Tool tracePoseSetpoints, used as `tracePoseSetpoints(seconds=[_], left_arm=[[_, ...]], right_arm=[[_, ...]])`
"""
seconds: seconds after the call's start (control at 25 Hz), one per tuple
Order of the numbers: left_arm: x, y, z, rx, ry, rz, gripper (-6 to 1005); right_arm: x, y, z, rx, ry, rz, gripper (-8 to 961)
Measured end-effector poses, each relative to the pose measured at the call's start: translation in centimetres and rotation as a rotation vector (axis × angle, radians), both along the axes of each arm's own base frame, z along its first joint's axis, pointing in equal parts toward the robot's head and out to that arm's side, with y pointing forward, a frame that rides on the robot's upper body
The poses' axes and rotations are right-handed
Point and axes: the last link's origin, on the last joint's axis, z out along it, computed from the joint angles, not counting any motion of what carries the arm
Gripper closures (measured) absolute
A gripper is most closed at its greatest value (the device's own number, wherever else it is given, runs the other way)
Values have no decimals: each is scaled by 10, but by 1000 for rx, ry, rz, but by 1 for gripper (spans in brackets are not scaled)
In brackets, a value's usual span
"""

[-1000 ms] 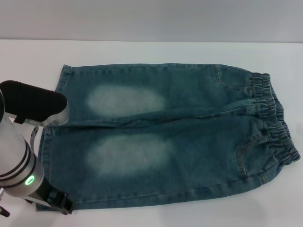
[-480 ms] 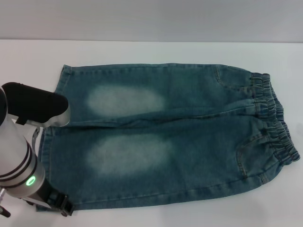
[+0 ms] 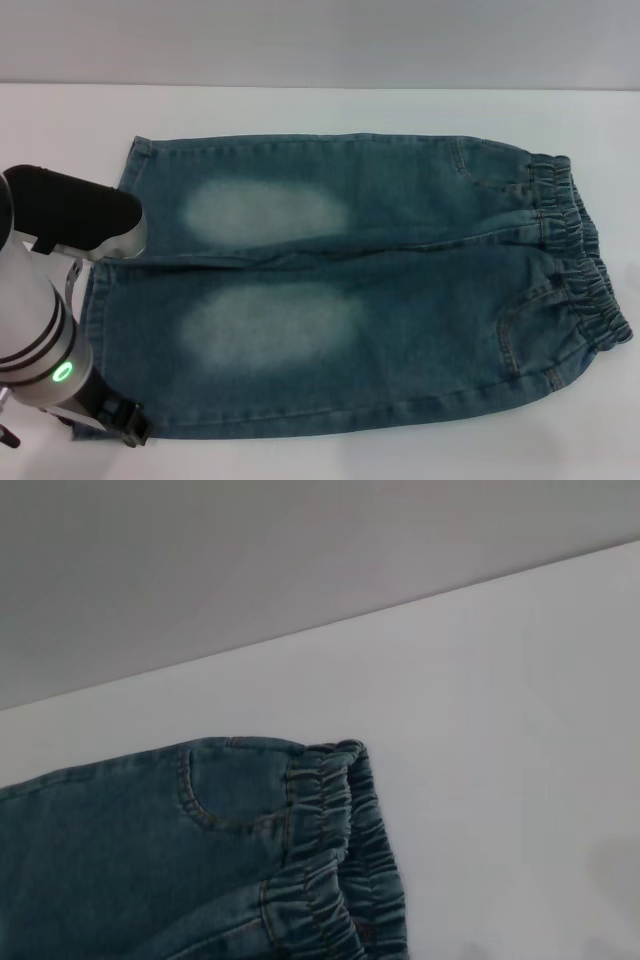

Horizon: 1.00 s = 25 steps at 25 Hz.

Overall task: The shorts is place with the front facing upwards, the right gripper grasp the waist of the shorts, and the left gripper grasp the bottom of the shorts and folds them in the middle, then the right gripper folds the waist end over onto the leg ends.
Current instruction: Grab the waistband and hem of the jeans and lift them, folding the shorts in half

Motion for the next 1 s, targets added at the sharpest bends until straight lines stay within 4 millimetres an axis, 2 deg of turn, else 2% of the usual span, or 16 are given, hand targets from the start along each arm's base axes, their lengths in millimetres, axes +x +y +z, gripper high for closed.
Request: tracePoseSetpoints(seconds=[0.36, 0.68, 0.76, 1.0], left_arm=[[1, -1, 0, -10, 1, 0, 356], [10, -1, 4, -13, 2, -23, 437], [12, 0, 5, -11, 0, -29, 683], [14, 1, 5, -10, -1, -34, 895]], right_arm=[[1, 0, -1, -2, 1, -2, 313], [0, 1, -1, -5, 1, 1, 317], [0, 2, -1, -6, 1, 1, 318], [0, 2, -1, -7, 2, 1, 321]])
